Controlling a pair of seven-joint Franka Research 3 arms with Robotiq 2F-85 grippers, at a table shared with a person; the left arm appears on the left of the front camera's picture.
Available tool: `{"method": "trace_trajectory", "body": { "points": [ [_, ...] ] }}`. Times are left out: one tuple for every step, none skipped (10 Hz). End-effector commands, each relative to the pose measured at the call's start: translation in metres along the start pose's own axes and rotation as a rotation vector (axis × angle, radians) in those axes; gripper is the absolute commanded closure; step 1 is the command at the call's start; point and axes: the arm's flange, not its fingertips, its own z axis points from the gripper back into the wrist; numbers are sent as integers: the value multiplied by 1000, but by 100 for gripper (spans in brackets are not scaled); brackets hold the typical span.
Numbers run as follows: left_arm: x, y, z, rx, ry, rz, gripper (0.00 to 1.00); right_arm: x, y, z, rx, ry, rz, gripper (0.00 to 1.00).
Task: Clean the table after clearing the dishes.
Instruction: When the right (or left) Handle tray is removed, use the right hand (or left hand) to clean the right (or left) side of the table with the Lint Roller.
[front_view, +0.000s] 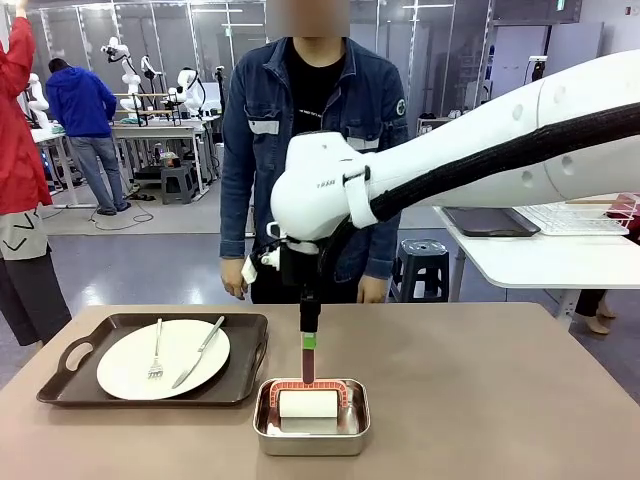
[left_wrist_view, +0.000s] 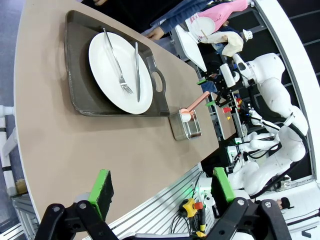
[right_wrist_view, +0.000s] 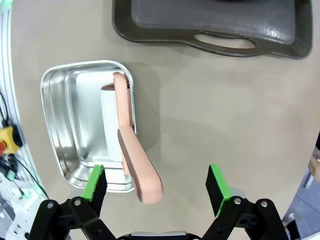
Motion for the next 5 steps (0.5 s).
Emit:
{"method": "trace_trajectory", "body": {
  "points": [
    [-2, -1, 3, -18, -13, -16, 0, -64, -3, 35, 86, -283, -141, 0],
    [-2, -1, 3, -18, -13, -16, 0, -110, -5, 47, 146, -450, -249, 0],
    [-2, -1, 3, -18, -13, -16, 0, -154, -10, 46, 276, -657, -376, 0],
    [-2, -1, 3, -18, -13, -16, 0, -197, -15, 33, 446, -823, -503, 0],
    [-2, -1, 3, -18, -13, -16, 0, -247, -16, 13, 543, -1006, -626, 0]
  ]
}}
